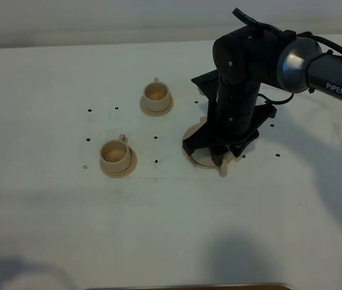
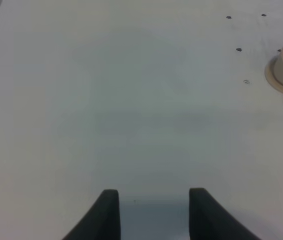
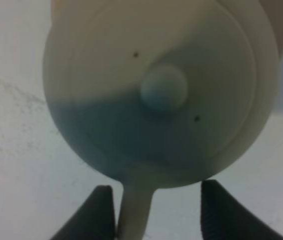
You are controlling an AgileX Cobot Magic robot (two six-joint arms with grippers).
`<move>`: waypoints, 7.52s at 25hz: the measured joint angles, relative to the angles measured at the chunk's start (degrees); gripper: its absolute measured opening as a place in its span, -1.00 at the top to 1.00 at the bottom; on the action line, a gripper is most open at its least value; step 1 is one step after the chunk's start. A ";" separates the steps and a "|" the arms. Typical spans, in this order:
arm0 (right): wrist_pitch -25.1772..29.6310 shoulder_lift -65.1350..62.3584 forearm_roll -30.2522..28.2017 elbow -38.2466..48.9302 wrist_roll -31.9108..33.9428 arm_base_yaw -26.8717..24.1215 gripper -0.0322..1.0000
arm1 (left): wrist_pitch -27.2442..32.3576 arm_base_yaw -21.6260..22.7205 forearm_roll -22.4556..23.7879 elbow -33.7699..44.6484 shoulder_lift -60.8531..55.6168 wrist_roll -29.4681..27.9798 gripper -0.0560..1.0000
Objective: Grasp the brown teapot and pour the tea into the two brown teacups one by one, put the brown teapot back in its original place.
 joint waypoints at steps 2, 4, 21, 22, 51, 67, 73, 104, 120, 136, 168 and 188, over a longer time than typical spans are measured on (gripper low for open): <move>0.01 0.00 0.00 0.00 -0.62 0.00 0.31 | 0.00 0.00 0.00 0.00 0.00 0.00 0.30; 0.01 0.00 0.00 0.00 -1.54 0.00 0.43 | 0.00 0.00 0.00 0.00 0.00 0.00 0.30; -0.26 0.00 0.73 0.00 -6.34 0.00 0.71 | 0.00 0.00 0.00 0.00 0.00 -0.06 0.30; -0.35 -0.08 0.73 0.00 -6.34 0.00 0.71 | 0.00 0.00 0.00 0.00 0.00 -0.06 0.30; -5.39 -4.51 -4.93 -2.49 -7.95 0.00 0.71 | 0.00 0.00 0.00 0.00 0.00 0.00 0.30; -4.43 0.97 -6.07 -13.91 -8.14 0.00 0.71 | 0.00 0.00 0.00 0.00 0.00 0.01 0.30; -3.12 3.93 -6.34 -16.59 -9.04 0.00 0.71 | 0.00 0.00 0.00 0.00 0.00 0.01 0.30; -3.45 8.74 -16.19 -21.77 -9.27 2.09 0.71 | 0.00 0.00 0.00 0.00 0.00 0.02 0.30; -3.32 10.27 -24.30 -21.77 -9.70 4.53 0.71 | 0.00 0.00 0.00 0.00 0.00 -0.04 0.30; -2.69 11.56 -33.37 -21.77 -10.06 6.78 0.71 | 0.00 0.00 0.00 0.00 0.00 -0.04 0.30; -2.38 11.58 -41.08 -21.77 -13.27 9.71 0.71 | 0.00 0.00 0.00 0.00 0.00 0.02 0.30; -2.46 11.58 -43.95 -21.77 -16.28 9.71 0.71 | 0.00 0.00 0.00 0.00 0.00 -0.04 0.30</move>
